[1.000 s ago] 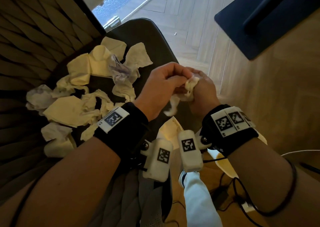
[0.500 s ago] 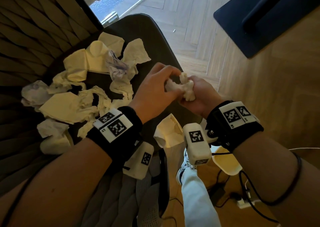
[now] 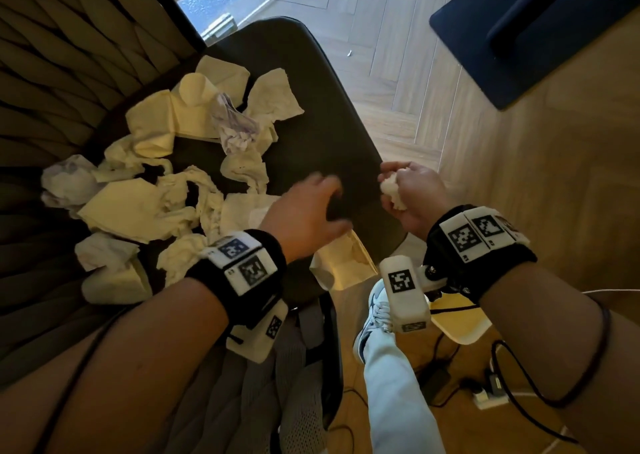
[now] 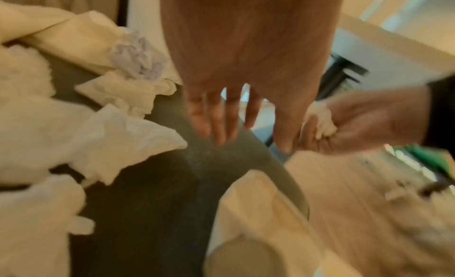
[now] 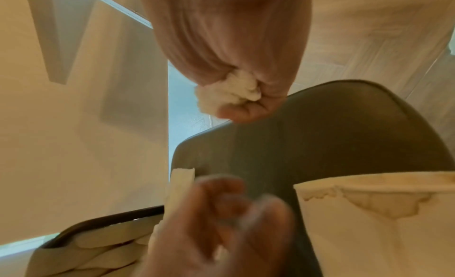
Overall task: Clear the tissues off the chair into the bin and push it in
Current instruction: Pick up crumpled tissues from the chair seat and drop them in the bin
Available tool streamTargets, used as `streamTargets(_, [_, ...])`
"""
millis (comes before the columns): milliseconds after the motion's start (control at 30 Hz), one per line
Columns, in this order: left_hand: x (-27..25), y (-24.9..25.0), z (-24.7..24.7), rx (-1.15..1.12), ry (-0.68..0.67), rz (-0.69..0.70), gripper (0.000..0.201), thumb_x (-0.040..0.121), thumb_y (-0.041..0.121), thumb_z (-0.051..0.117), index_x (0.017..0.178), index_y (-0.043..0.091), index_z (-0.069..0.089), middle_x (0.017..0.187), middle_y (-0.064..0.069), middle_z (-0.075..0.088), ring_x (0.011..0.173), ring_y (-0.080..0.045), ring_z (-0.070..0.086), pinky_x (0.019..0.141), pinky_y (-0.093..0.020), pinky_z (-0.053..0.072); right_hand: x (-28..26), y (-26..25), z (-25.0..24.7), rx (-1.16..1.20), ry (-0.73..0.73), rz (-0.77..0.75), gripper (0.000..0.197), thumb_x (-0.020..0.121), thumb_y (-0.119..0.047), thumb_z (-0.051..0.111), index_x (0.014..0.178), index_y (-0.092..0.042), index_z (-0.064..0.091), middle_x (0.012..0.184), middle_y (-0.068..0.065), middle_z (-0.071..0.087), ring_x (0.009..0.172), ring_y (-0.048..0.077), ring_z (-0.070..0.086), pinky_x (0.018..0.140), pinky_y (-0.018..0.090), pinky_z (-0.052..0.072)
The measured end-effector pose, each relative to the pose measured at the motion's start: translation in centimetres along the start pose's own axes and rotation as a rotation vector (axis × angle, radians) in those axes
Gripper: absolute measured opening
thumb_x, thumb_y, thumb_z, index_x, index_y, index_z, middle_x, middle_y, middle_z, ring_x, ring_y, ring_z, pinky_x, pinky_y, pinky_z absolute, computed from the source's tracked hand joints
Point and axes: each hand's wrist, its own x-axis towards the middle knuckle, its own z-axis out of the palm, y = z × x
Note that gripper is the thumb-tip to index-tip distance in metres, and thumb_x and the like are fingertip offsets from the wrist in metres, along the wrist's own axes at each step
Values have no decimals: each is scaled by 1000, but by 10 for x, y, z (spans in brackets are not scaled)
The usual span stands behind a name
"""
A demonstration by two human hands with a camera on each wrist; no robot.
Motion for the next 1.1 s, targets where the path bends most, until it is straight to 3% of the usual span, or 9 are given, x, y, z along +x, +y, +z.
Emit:
streamTargets(100, [6, -7, 24, 253, -290, -135, 67, 74, 54, 69, 126, 20, 46, 118, -2, 56, 104, -21, 58, 86, -37, 52, 3, 10, -2, -102, 39, -27, 15, 97, -19, 48, 104, -18, 60, 98, 5, 56, 85, 18, 55, 56, 25, 44])
streamTargets(233, [18, -2, 38, 290, -358, -168, 32, 84, 34, 62, 111, 17, 60, 107, -5, 64, 96, -23, 62, 84, -38, 53, 1, 20, -2, -208, 12, -47, 17, 96, -35, 49, 93, -20, 57, 92, 4, 56, 77, 16, 55, 58, 26, 44])
streamTargets(333, [20, -7, 27, 73, -411, -173, 21, 88, 28, 61, 106, 17, 65, 99, -2, 65, 89, -18, 63, 78, -31, 53, -4, 28, -3, -328, -72, -69, 22, 90, -44, 55, 92, -23, 57, 97, 5, 60, 87, 19, 60, 73, 34, 50])
streamTargets(567, [12, -12, -42, -648, -20, -233, 12, 92, 27, 56, 99, 19, 62, 92, -3, 64, 68, -10, 61, 55, -22, 49, -10, 16, 7, -179, -213, -163, 48, 77, -42, 69, 117, -20, 52, 108, 1, 59, 96, 17, 60, 69, 28, 50])
streamTargets(733, [13, -2, -54, -853, 60, -290, 19, 95, 39, 47, 92, 24, 59, 97, -5, 62, 81, -16, 64, 64, -30, 57, -7, -2, 22, 20, -336, -20, 47, 81, -27, 71, 122, -18, 52, 113, 7, 65, 100, 25, 66, 65, 32, 59])
streamTargets(800, [20, -18, -61, -509, 309, -357, 25, 90, 49, 50, 94, 26, 58, 104, -2, 59, 96, -17, 60, 72, -31, 55, -5, -6, 25, 15, -309, -60, 47, 82, -24, 70, 125, -16, 52, 114, 7, 65, 101, 24, 66, 68, 33, 60])
streamTargets(867, [28, -39, -67, -14, 483, -419, 47, 80, 55, 60, 116, 26, 53, 130, -7, 44, 118, -26, 48, 88, -41, 51, -3, -7, 24, 22, -256, -91, 46, 83, -23, 69, 125, -15, 53, 114, 6, 65, 101, 23, 66, 67, 32, 60])
streamTargets(967, [43, -55, -64, 206, 238, -473, 82, 73, 55, 69, 140, 26, 30, 149, -10, 23, 127, -38, 39, 92, -50, 47, -2, -3, 19, 10, -208, -108, 44, 84, -23, 68, 124, -14, 52, 111, 5, 64, 99, 21, 66, 62, 29, 59])
streamTargets(1100, [65, -61, -44, 229, 121, -508, 76, 76, 38, 73, 137, 26, 30, 150, -11, 14, 121, -41, 46, 86, -47, 51, -3, 6, 8, -11, -186, -117, 34, 85, -22, 66, 116, -17, 54, 101, 1, 64, 88, 15, 64, 50, 20, 54])
